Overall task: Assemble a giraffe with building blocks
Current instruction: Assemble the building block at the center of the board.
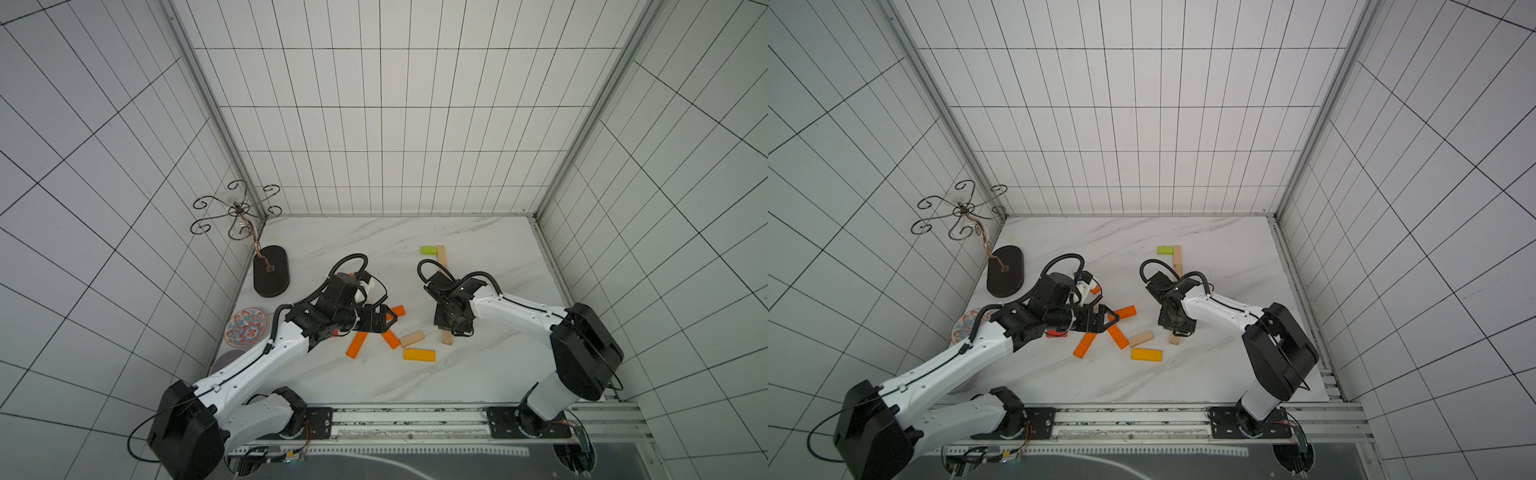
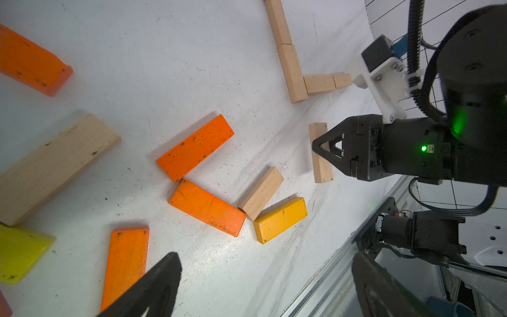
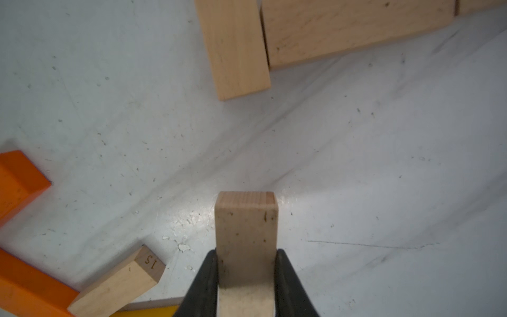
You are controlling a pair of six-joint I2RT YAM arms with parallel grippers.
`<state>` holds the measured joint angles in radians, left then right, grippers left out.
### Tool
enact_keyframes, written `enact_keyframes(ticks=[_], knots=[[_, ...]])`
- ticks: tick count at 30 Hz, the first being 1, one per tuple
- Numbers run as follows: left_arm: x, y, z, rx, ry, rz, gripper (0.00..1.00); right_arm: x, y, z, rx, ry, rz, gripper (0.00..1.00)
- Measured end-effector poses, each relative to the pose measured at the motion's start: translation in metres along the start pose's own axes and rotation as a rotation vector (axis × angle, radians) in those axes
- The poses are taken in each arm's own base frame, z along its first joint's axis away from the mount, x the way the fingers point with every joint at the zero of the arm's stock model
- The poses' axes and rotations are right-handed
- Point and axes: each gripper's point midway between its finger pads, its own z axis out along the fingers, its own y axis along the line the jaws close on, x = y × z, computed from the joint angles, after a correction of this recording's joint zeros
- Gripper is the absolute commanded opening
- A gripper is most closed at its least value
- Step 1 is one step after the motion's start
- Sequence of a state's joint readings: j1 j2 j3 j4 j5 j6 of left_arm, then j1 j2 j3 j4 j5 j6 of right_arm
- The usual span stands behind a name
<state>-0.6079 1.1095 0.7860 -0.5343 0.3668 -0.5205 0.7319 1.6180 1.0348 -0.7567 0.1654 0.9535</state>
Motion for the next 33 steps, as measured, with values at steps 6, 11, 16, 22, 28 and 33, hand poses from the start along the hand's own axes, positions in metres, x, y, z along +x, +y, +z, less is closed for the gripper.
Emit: enact_keyframes(ticks=[6, 11, 16, 22, 28, 33], knots=[[-0.004, -0.001, 0.002, 0.0, -0.002, -0.002, 0.97, 0.001, -0.009, 0.018, 0.003, 0.027, 0.025, 0.26], [-0.004, 0.0, 0.005, -0.003, 0.0, -0.004, 0.97, -0.005, -0.01, 0.025, 0.003, 0.028, 0.024, 0.3], [-0.004, 0.001, 0.008, -0.007, 0.007, -0.007, 0.97, -0.007, -0.01, 0.026, -0.002, 0.025, 0.006, 0.41], [-0.008, -0.001, 0.008, -0.005, 0.003, -0.004, 0.97, -0.001, -0.011, 0.025, -0.011, 0.045, -0.005, 0.45], [-0.011, -0.003, 0.007, -0.001, -0.005, 0.0, 0.97, 0.006, -0.015, 0.025, -0.011, 0.067, -0.019, 0.39], [-0.012, -0.003, 0.007, -0.001, -0.005, 0.003, 0.97, 0.008, -0.017, 0.027, -0.002, 0.078, -0.038, 0.31]])
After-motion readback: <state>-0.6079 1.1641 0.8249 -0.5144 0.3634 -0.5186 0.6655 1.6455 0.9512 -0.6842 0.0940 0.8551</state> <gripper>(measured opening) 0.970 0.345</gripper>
